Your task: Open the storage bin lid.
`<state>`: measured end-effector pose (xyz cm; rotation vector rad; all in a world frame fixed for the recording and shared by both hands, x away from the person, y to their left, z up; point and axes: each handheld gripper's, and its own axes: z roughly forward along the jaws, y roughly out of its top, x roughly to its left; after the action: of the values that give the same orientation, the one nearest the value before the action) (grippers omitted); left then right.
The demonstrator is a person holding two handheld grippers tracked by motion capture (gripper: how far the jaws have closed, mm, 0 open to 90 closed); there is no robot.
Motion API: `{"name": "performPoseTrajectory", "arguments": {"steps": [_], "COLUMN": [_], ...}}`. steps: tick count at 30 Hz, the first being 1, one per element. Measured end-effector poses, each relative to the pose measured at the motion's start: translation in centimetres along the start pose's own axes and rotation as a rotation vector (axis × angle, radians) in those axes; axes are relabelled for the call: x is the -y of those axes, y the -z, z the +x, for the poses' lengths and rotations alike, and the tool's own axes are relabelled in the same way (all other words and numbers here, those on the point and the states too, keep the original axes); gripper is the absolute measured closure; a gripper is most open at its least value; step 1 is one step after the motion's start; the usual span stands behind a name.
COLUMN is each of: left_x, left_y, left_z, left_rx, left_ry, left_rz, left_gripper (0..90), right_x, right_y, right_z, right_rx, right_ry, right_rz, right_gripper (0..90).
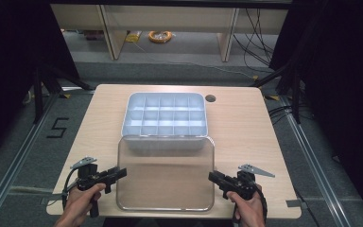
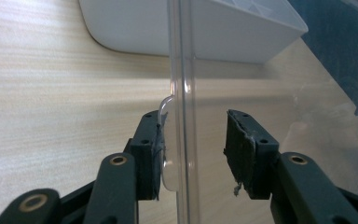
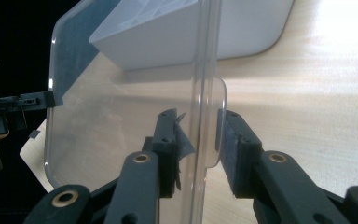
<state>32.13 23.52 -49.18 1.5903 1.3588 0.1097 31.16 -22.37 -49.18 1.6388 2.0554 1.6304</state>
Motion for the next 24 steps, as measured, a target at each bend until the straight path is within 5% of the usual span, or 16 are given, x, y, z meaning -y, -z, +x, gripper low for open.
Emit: {"name": "performPoseTrajectory", "arguments": {"steps": [7,8,9,12,13,15,17,18,24], "left_x": [0.2,0.3,0.4,0.6,0.6,0.7,0.8,0.8,1.0], "left_y": [0.0,-0.1,-0.2,-0.2,-0.1,-0.1,-0.2,-0.2,-0.5], "left_z": [0.4,0.4,0.4,0.4,0.4,0.5,0.6,0.6,0.8], "left_rx": [0.011,0.007,0.008,0.005,0.007,0.01,0.009,0.008,0.01], "left_ry": [-0.016,-0.02,-0.025,-0.039,-0.048,-0.048,-0.043,-0.046,-0.038], "left_rz": [0.036,0.04,0.032,0.049,0.064,0.067,0.075,0.081,0.11], "left_gripper": [56.7,56.5,56.2,55.4,55.2,55.1,54.9,54.8,54.2], "right_x": [0.5,0.5,0.5,0.7,0.7,0.8,0.8,0.8,1.0], "right_y": [-0.4,-0.4,-0.4,-0.5,-0.5,-0.7,-0.7,-0.7,-1.2], "right_z": [0.0,0.0,-0.5,-0.6,-0.3,-0.8,-0.8,-0.5,-1.2], "right_rx": [0.006,0.004,0.006,0.007,-0.001,0.009,0.0,0.006,0.006], "right_ry": [-0.054,-0.054,-0.004,-0.014,-0.063,-0.012,-0.014,-0.062,-0.033], "right_rz": [0.046,0.05,0.045,0.059,0.075,0.064,0.07,0.088,0.086], "right_gripper": [68.0,67.9,67.8,66.9,66.7,66.6,66.3,65.9,65.2]}}
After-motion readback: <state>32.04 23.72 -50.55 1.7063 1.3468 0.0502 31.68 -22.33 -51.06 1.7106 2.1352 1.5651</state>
